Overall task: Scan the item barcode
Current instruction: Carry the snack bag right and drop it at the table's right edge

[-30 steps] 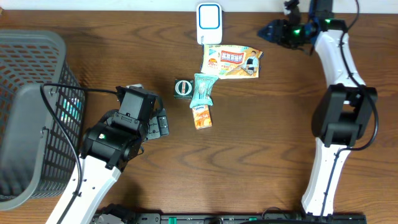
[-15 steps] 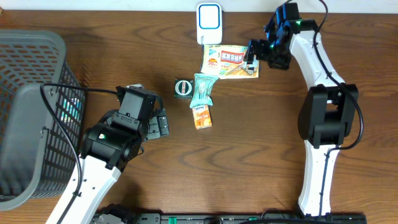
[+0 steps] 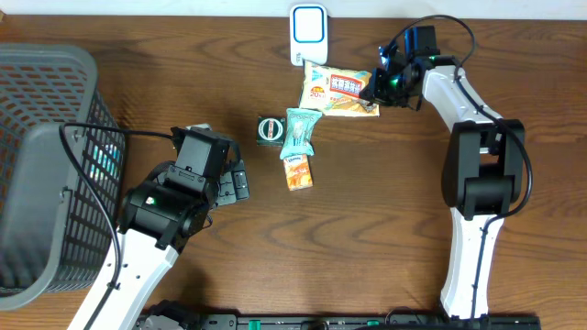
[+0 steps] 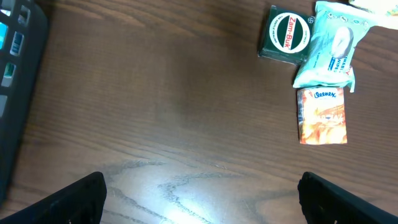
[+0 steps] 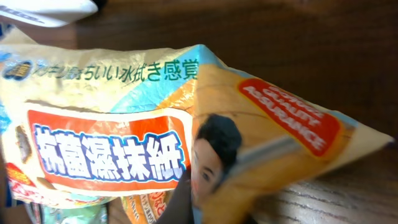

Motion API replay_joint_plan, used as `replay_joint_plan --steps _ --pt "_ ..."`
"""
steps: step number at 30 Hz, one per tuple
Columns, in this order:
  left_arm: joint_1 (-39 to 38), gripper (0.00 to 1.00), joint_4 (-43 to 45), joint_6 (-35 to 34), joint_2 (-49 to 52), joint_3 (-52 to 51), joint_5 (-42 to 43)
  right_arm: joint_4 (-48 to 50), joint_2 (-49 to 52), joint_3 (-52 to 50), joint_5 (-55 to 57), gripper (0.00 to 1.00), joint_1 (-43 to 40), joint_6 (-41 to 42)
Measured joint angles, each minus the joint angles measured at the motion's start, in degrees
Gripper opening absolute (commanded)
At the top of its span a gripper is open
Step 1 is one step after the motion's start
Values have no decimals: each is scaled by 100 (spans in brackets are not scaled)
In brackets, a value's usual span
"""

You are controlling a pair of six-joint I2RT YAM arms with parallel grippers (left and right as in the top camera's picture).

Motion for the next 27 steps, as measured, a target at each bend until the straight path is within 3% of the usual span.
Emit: replay_joint_plan --steps 6,10,20,21,26,27 --pt "0 98 2 0 0 0 0 -385 -125 7 -151 1 -365 -50" --pt "0 97 0 0 0 0 0 -721 -570 4 -87 1 -1027 -85" --pt "0 97 0 0 0 0 0 -1274 -1991 11 417 1 -3735 -146" --pt "0 98 0 0 0 0 0 -1303 -2000 11 490 8 -3969 -153" --pt "0 98 4 0 0 0 -2 -1532 -1989 9 785 92 -5027 -398" --pt "0 98 0 0 0 0 0 -1554 -1989 9 820 96 -5184 -457"
